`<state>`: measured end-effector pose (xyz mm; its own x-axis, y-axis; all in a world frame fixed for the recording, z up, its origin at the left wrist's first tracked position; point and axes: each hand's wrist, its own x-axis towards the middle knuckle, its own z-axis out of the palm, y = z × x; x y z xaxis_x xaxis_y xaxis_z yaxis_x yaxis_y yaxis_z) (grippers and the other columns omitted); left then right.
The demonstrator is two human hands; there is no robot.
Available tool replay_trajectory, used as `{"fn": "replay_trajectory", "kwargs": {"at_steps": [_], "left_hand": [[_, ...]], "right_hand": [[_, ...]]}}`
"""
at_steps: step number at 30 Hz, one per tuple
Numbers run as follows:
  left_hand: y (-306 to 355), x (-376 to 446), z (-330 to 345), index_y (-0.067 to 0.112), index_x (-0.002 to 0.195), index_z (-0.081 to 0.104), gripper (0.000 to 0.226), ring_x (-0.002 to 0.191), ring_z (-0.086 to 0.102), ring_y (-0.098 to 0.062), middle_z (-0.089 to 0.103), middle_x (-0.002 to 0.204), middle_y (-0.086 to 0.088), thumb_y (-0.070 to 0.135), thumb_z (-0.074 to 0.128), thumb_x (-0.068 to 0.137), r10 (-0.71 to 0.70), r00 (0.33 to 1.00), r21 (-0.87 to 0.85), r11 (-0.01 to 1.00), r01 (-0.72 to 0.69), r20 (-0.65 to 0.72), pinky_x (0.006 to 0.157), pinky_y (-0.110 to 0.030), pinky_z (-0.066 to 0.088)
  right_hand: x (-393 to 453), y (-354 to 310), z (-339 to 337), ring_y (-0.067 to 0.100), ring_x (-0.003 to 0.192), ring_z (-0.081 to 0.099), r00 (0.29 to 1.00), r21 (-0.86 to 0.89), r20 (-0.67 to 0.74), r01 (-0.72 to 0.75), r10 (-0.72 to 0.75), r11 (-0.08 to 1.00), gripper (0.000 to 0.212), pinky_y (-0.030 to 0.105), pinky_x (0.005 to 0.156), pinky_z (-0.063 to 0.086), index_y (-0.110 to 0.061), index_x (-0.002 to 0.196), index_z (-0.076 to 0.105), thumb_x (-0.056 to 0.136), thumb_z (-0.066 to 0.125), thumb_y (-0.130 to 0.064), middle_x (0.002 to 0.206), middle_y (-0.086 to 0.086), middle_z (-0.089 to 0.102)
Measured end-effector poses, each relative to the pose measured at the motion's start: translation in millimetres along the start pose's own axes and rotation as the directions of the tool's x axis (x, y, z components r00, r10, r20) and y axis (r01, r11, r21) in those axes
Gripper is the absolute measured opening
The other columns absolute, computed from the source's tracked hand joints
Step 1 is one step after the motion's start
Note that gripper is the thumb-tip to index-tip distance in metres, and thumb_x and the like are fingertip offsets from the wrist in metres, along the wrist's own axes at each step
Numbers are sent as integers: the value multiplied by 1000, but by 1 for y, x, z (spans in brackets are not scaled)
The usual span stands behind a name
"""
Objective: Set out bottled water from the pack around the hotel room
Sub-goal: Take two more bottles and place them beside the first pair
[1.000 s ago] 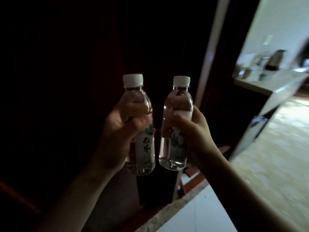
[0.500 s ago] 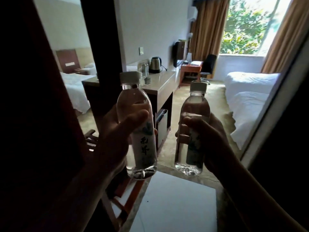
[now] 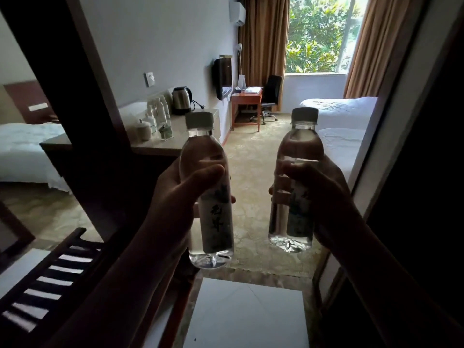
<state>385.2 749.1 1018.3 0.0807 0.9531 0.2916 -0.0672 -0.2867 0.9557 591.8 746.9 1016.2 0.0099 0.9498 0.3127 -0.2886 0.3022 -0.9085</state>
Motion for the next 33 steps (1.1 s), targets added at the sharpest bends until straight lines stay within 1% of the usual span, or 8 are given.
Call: {"fn": "replay_trajectory", "kwargs": {"at_steps": [3,7,10,17,21,26,30,33], "left_hand": [[-22,54,-5,4,111,62,64,64,72,-26,71,80,-9,49,67,65,-14,1000,-24,1000,14,28,58,-35,57],[-52,136,-20,10,107,63,53,64,72,-25,73,77,-6,45,69,68,-9,998,-41,999,11,64,57,-36,57],[-65,205,-34,8,110,62,64,66,73,-29,73,82,-8,51,68,63,-20,995,-75,997,28,102,58,-37,56],[-86,345,-37,3,113,61,69,63,72,-29,72,77,-10,50,68,63,-2,981,-118,993,25,194,57,-37,55],[-107,409,-19,2,113,61,57,62,73,-24,73,76,-9,43,62,75,16,973,-85,996,3,229,53,-29,56],[-146,491,14,3,114,62,58,65,74,-25,73,79,-8,44,64,73,7,975,-69,998,8,224,57,-33,58],[-177,565,42,9,109,63,46,66,74,-26,74,78,-3,42,60,76,22,981,-23,1000,-18,192,59,-37,57],[-193,626,58,10,110,63,52,65,73,-27,73,79,-3,44,67,71,46,990,-37,998,-41,135,60,-40,56]], "right_hand": [[49,17,-8,20,68,67,999,-41,-36,10,-11,999,37,34,60,57,-15,108,62,72,71,-20,80,3,65],[121,42,-11,24,70,68,993,-133,-108,39,-53,990,37,34,61,58,-15,108,61,73,70,-22,80,4,66],[181,52,-6,26,70,67,988,-131,-146,36,-55,991,31,36,62,59,-14,104,59,74,67,-22,78,4,66],[293,65,-12,25,73,69,976,-177,-197,56,-91,983,41,34,63,58,-9,113,58,76,68,-24,86,9,66],[348,77,-42,28,76,70,962,-181,-258,44,-91,982,40,35,61,57,-13,112,58,76,68,-26,91,15,66],[432,103,-94,22,73,70,953,-200,-279,60,-116,978,31,31,60,57,-18,106,59,77,66,-27,88,9,67],[512,128,-141,22,71,71,961,-185,-239,94,-138,978,29,31,61,58,-21,105,61,77,66,-25,83,4,69],[582,140,-169,19,73,71,973,-181,-180,109,-142,977,31,30,62,59,-21,106,61,76,67,-24,86,3,68]]}}
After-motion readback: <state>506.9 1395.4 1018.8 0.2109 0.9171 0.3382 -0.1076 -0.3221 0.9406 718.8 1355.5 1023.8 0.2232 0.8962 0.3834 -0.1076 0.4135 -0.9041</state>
